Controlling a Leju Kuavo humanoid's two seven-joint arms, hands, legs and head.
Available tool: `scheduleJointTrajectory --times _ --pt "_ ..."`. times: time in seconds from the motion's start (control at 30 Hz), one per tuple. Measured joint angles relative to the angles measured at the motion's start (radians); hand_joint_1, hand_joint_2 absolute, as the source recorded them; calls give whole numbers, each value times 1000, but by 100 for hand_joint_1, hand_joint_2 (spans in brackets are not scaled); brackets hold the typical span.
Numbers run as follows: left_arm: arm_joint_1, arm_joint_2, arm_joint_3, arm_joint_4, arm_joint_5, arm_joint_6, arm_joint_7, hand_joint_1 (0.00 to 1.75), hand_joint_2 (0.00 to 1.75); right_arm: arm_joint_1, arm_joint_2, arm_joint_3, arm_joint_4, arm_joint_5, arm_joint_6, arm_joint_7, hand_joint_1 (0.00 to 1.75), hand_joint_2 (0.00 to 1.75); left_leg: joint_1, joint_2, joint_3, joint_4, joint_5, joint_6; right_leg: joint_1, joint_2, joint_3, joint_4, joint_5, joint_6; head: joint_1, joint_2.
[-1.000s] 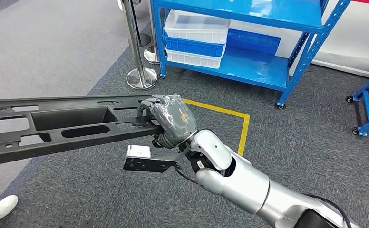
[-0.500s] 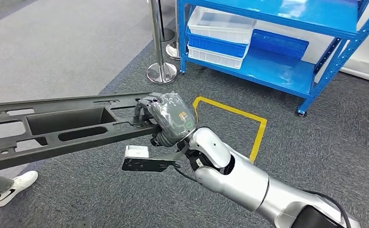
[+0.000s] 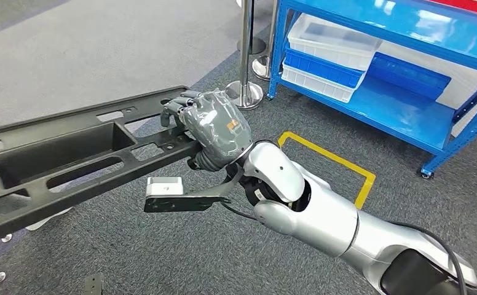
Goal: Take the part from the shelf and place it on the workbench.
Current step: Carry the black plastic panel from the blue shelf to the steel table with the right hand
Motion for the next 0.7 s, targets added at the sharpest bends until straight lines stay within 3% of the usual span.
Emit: scheduleJointTrajectory --times 0.07,0.13,0.2,0.27,0.33,0.37,0.4,0.47,0.53,0.63,0.7 --pt "-10 3 7 0 0 0 0 0 175 -8 0 0 -7 -13 0 -5 175 175 3 -20 -14 5 4 -13 3 10 7 -19 -3 -8 -1 0" --pt "-12 4 11 0 1 0 0 0 175 -12 0 0 -12 -19 1 -7 175 175 7 -25 -20 4 7 -24 2 -12 10 -24 0 -20 -1 0" --pt "-14 5 12 0 3 0 1 0 175 -18 1 0 -16 -20 2 -8 175 175 4 18 -44 52 -19 -32 0 -34 16 -32 3 -33 -8 0" --pt "-20 5 14 0 4 0 0 0 175 -22 1 0 -18 -23 3 -9 175 175 3 68 -103 168 -71 -37 5 -58 18 -34 2 -41 -15 0" --pt "-22 6 15 0 2 0 0 0 175 -22 1 0 -18 -28 4 -9 175 175 3 83 -149 254 -93 -38 10 -82 19 -34 0 -44 -16 0" --pt "-22 6 15 0 0 0 1 0 175 -22 1 0 -19 -32 5 -9 175 175 3 86 -147 249 -80 -36 12 -94 19 -34 -1 -45 -16 0" --pt "-21 6 15 0 -4 0 3 0 175 -23 1 0 -20 -36 8 -8 175 175 2 90 -126 209 -54 -31 15 -105 20 -34 -2 -45 -16 0" --pt "-22 6 15 0 -13 3 10 0 175 -24 1 0 -26 -45 14 -7 175 175 -8 123 -56 79 -3 -15 21 -124 24 -35 -5 -44 -16 0" --pt "-23 6 15 0 -23 6 17 0 175 -24 1 0 -30 -60 19 -6 175 175 -21 151 -15 3 12 -2 25 -142 27 -36 -9 -38 -15 0" --pt "-19 7 15 0 -31 9 22 0 175 -23 0 0 -33 -121 27 -14 175 175 -22 128 -9 -14 14 7 25 -160 35 -41 -14 -23 -16 0" --pt "-15 8 15 0 -32 11 20 0 175 -23 0 0 -34 -189 30 -35 175 175 -14 109 1 -30 22 16 23 -127 26 -9 -39 -13 -12 0"
